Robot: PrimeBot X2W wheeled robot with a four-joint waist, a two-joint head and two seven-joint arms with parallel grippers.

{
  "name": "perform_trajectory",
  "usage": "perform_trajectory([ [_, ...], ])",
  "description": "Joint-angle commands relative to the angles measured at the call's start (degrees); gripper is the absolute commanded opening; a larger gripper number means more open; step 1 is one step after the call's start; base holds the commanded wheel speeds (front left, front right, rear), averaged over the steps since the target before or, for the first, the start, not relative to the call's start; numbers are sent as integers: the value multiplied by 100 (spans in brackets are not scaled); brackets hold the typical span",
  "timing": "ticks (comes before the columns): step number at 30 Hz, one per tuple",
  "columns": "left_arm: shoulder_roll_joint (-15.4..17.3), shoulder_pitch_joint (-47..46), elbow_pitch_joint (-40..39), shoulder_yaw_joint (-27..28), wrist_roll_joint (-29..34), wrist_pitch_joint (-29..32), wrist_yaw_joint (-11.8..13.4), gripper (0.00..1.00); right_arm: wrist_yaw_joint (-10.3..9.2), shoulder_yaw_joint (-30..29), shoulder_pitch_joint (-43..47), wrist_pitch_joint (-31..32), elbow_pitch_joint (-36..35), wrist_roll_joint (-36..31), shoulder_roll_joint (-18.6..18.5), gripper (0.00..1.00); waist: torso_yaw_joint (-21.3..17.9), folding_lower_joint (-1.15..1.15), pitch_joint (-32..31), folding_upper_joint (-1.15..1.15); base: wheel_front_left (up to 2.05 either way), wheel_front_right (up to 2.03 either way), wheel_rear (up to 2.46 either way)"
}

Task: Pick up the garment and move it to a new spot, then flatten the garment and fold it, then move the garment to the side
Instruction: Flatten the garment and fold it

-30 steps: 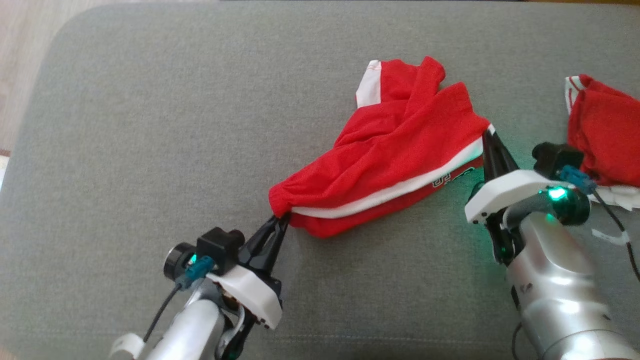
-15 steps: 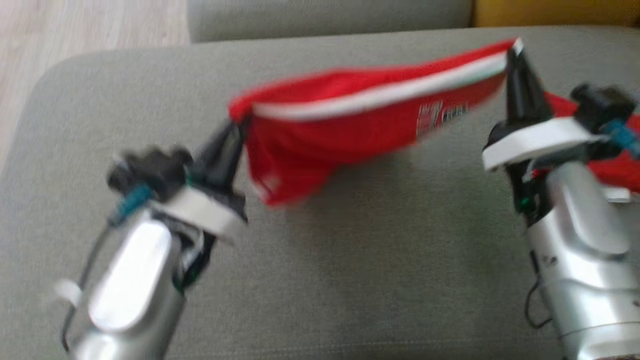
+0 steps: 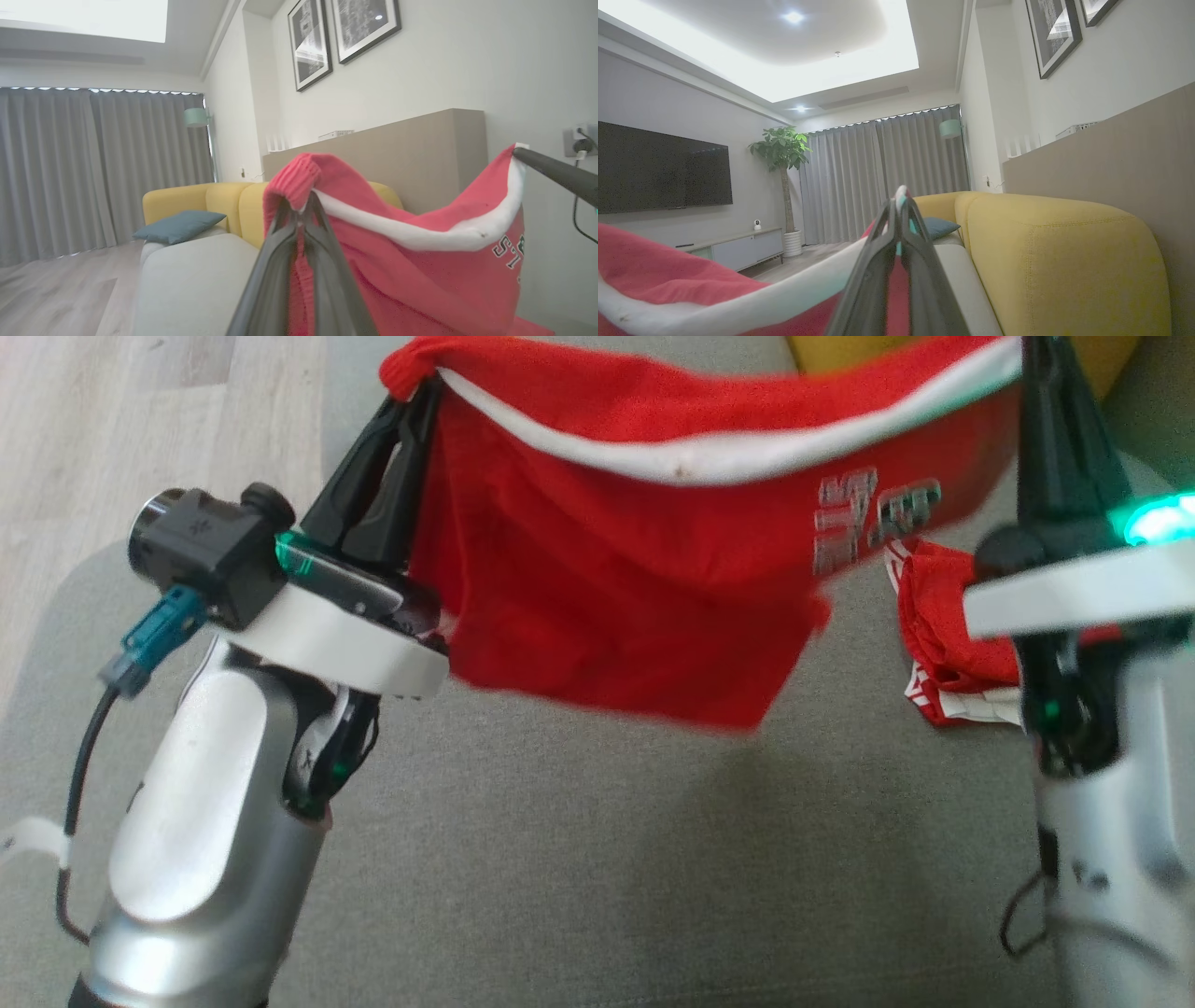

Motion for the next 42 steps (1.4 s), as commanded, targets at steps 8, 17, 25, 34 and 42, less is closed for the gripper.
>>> perform_trajectory([
  [8, 312, 217, -884, 320, -226, 430, 169, 0, 37, -277, 838, 982, -1636, -90, 265, 0, 17, 0, -27, 0, 0, 0, 0],
  [17, 488, -523, -619, 440, -705, 1086, -7, 0, 37, -422, -70, 1495, -1313, 129, 272, 0, 26, 0, 832, 0, 0, 0, 0],
  [25, 484, -2835, 1520, 548, -925, 964, -177, 0, 37, -496, -2819, 832, 1072, -419, 272, 0, 19, 0, 1991, 0, 0, 0, 0],
  [34, 104, -4851, 3660, 688, -879, -269, -205, 0, 37, -869, -5076, -1111, 3612, -896, 273, 0, 37, 0, 2717, 0, 0, 0, 0],
  [42, -238, -4338, 4478, 97, -966, -727, -243, 0, 37, -439, -4652, -1441, 5327, -232, 273, 0, 126, 0, 2922, 0, 0, 0, 0],
])
